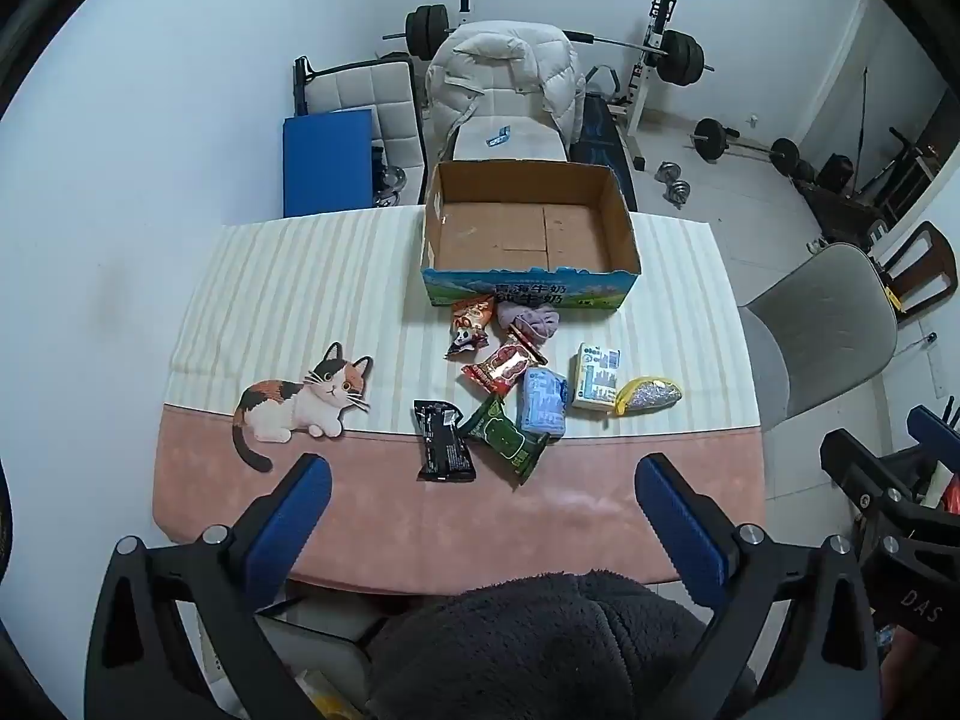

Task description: Organize soft objects

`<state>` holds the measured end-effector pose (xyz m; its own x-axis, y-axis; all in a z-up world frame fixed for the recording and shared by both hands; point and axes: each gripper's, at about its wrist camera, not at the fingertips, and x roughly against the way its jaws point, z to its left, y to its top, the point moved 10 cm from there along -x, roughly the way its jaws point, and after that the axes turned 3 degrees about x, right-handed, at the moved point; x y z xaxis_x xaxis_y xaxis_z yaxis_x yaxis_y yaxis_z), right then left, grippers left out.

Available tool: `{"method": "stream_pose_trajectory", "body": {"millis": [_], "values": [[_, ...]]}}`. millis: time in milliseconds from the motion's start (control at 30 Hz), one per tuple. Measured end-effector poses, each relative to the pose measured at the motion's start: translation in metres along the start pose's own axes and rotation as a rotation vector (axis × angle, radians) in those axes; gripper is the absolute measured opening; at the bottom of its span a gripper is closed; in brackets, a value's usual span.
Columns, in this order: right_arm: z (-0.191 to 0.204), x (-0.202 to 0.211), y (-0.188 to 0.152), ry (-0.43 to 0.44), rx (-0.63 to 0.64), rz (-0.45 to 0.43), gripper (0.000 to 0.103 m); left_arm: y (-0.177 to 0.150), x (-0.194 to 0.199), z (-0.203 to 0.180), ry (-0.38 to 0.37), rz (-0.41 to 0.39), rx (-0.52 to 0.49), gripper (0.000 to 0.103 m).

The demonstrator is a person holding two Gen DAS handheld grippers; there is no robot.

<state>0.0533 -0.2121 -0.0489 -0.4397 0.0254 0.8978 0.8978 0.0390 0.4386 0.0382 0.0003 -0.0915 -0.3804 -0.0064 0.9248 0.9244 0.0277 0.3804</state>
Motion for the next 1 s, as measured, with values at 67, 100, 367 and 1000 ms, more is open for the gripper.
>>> {"method": "stream_pose_trajectory", "body": {"millis": [67,100,367,1000], "values": [[-0.001,-0.001,-0.002,-0.004,0.008,0.008,0.103,0.001,0.001,-0.002,-0.001,-0.006,-0.001,0.103],[-0.001,0.000,-0.002,-0.007,0.009,0.005,0.103,-0.002,-0.001,0.000,-0.001,-0.008,-0.003,0.103],[0.003,0.001,0.006,-0.004,0.002,-0.002,0.103,0.002,0.000,-0.003,-0.005,-0.006,0.001,0.103],[0.000,0.007,-0.002,0.001,-0.003,-0.031,0.103,0.002,0.011,-0.003,-0.021,-0.036,0.003,0.103]]}}
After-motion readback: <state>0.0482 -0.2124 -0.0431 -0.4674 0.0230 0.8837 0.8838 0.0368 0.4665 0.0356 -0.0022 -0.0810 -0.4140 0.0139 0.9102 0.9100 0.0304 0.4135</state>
